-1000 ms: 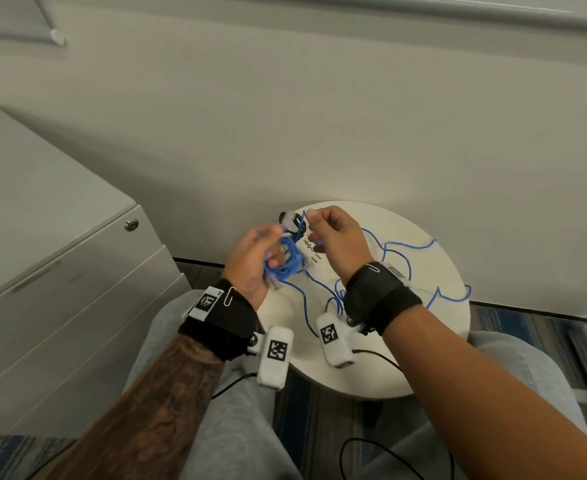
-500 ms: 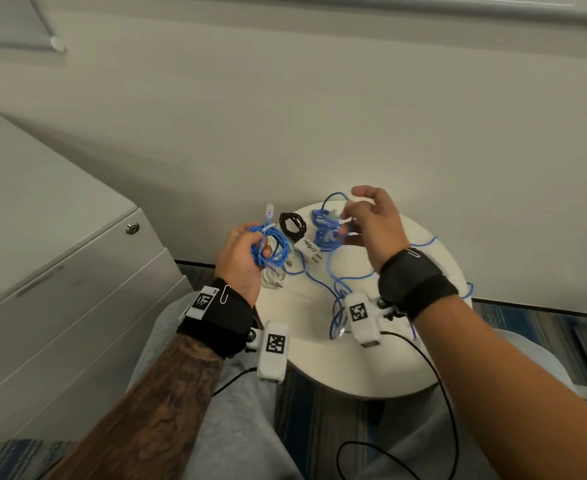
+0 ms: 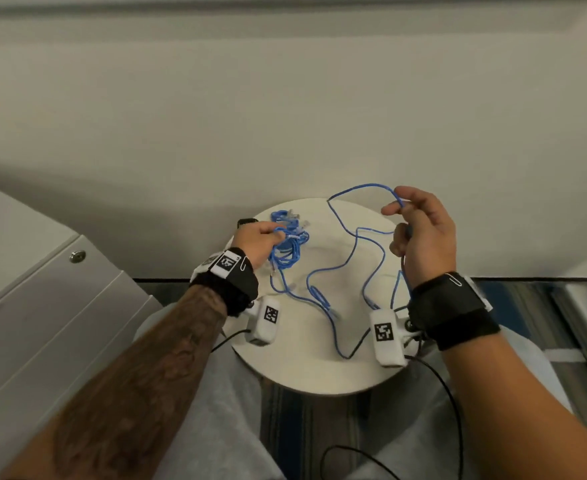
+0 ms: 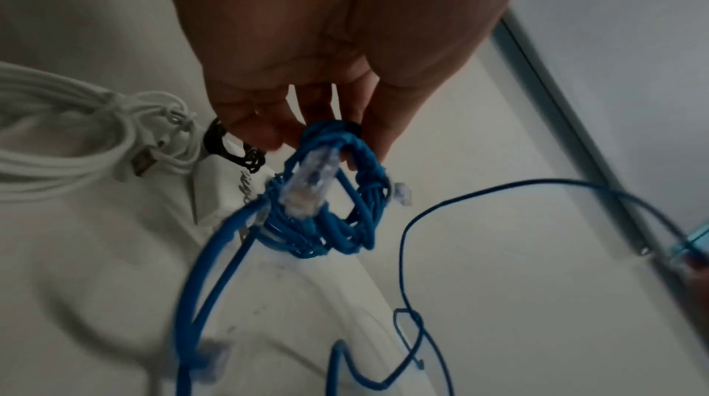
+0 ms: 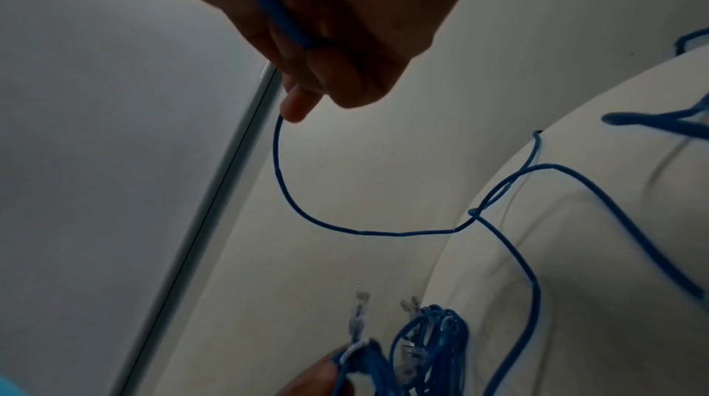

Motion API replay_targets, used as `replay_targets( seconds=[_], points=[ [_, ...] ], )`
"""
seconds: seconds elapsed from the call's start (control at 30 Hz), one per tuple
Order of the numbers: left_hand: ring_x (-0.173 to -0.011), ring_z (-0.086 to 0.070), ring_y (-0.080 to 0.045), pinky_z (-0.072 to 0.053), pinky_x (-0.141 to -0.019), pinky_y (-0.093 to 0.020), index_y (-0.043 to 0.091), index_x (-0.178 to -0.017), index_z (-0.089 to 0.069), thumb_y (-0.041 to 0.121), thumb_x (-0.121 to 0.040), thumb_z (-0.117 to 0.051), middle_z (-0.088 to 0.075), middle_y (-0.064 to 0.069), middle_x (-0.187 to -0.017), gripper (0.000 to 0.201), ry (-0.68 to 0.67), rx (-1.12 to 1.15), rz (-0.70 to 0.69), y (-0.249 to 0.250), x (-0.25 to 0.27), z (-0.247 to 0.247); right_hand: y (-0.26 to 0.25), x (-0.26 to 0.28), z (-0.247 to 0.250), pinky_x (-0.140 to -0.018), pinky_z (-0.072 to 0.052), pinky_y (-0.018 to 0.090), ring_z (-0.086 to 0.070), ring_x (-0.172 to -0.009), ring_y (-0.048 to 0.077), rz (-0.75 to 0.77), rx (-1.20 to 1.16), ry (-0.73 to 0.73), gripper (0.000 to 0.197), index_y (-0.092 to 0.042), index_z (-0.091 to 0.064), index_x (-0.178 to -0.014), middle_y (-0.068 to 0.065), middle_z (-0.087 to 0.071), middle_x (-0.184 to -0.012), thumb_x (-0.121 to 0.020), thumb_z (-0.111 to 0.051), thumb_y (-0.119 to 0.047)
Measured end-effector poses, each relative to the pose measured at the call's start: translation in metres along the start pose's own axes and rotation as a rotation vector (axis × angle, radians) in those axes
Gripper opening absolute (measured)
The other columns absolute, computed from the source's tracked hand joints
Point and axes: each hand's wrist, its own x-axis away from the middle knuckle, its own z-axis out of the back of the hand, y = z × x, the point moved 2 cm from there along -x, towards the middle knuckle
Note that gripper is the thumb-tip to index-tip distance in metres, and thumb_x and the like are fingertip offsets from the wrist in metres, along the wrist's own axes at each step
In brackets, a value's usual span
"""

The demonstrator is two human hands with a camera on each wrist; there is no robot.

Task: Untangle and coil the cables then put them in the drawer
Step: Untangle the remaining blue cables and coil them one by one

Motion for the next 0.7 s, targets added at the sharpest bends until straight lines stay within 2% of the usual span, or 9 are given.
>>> replay_targets(
  seconds=[0.1,0.2,0.3,0.4,0.47,0.57,0.6,0.67,0.7],
  points=[
    [-0.109,-0.060,-0.017,-0.043,-0.093,-0.021,0.008,-0.121,-0.067,0.011,-0.092,-0.064,-0.065,-0.003,-0.116,0.030,-0.055,-0.141,-0.032,0.010,-0.017,-0.016,0.005,-0.001,0.005,-0.044,-0.026,0.023,-0.030,-0.046,0.014,-0.017,-0.004,-0.007,0.032,-0.004,-0.063,-0.115,0.007,-0.065,-0.087,-0.096,-0.038,0.002],
    [-0.102,-0.066,-0.025,-0.051,-0.090,-0.029,0.007,-0.114,-0.068,0.012,-0.087,-0.071,-0.070,-0.011,-0.109,0.028,-0.072,-0.263,-0.021,0.012,-0.026,-0.035,0.009,-0.001,0.008,-0.044,-0.026,0.024,-0.031,-0.045,0.014,-0.040,0.016,-0.014,0.031,-0.001,-0.063,-0.115,0.006,-0.065,-0.085,-0.097,-0.038,0.003],
    [-0.097,-0.066,-0.025,-0.053,-0.089,-0.035,0.014,-0.101,-0.067,0.019,-0.084,-0.074,-0.070,-0.006,-0.101,0.019,-0.089,-0.467,-0.047,0.009,-0.028,-0.048,0.011,-0.001,0.010,-0.044,-0.027,0.026,-0.033,-0.043,0.013,-0.045,0.038,-0.031,0.030,0.000,-0.062,-0.116,0.004,-0.066,-0.083,-0.098,-0.039,0.003],
    [-0.101,-0.063,-0.023,-0.051,-0.092,-0.036,0.017,-0.112,-0.066,0.024,-0.086,-0.071,-0.068,-0.004,-0.112,0.027,-0.072,-0.646,-0.087,0.011,-0.024,-0.049,0.011,-0.001,0.012,-0.044,-0.029,0.027,-0.034,-0.043,0.014,-0.041,0.060,-0.061,0.029,-0.001,-0.063,-0.116,0.003,-0.067,-0.082,-0.099,-0.039,0.002],
    [-0.106,-0.061,-0.023,-0.050,-0.094,-0.038,0.020,-0.125,-0.059,0.029,-0.087,-0.068,-0.063,-0.003,-0.119,0.040,-0.013,-0.664,-0.147,0.019,-0.021,-0.049,0.012,0.000,0.012,-0.044,-0.031,0.026,-0.035,-0.044,0.016,-0.036,0.075,-0.089,0.029,-0.004,-0.064,-0.115,0.002,-0.069,-0.083,-0.099,-0.040,0.001],
    [-0.089,-0.057,-0.015,-0.048,-0.083,-0.032,0.028,-0.136,-0.047,0.034,-0.086,-0.069,-0.055,0.004,-0.102,0.054,-0.005,-0.488,-0.247,0.044,-0.015,-0.055,0.009,0.004,0.008,-0.046,-0.033,0.026,-0.036,-0.045,0.018,-0.022,0.068,-0.150,0.029,-0.006,-0.066,-0.112,0.004,-0.068,-0.083,-0.098,-0.041,0.000],
    [-0.082,-0.057,-0.014,-0.048,-0.080,-0.031,0.028,-0.131,-0.053,0.033,-0.088,-0.068,-0.055,0.005,-0.092,0.046,-0.031,-0.416,-0.267,0.054,-0.014,-0.057,0.005,0.005,0.006,-0.046,-0.033,0.026,-0.036,-0.046,0.018,-0.003,0.063,-0.160,0.029,-0.005,-0.066,-0.112,0.004,-0.067,-0.082,-0.098,-0.041,0.000],
    [-0.072,-0.057,-0.017,-0.049,-0.074,-0.031,0.022,-0.106,-0.067,0.029,-0.092,-0.063,-0.057,0.007,-0.076,0.015,-0.039,-0.311,-0.302,0.070,-0.013,-0.056,-0.005,0.003,0.005,-0.045,-0.033,0.026,-0.036,-0.047,0.018,0.050,0.053,-0.144,0.028,-0.003,-0.066,-0.111,0.005,-0.065,-0.079,-0.097,-0.043,0.001],
    [-0.069,-0.057,-0.017,-0.049,-0.071,-0.030,0.021,-0.094,-0.070,0.027,-0.093,-0.062,-0.057,0.008,-0.071,0.010,-0.014,-0.268,-0.321,0.078,-0.012,-0.053,-0.009,0.000,0.007,-0.045,-0.032,0.025,-0.035,-0.047,0.017,0.078,0.055,-0.119,0.026,-0.003,-0.066,-0.111,0.005,-0.062,-0.075,-0.096,-0.045,0.001]
  ],
)
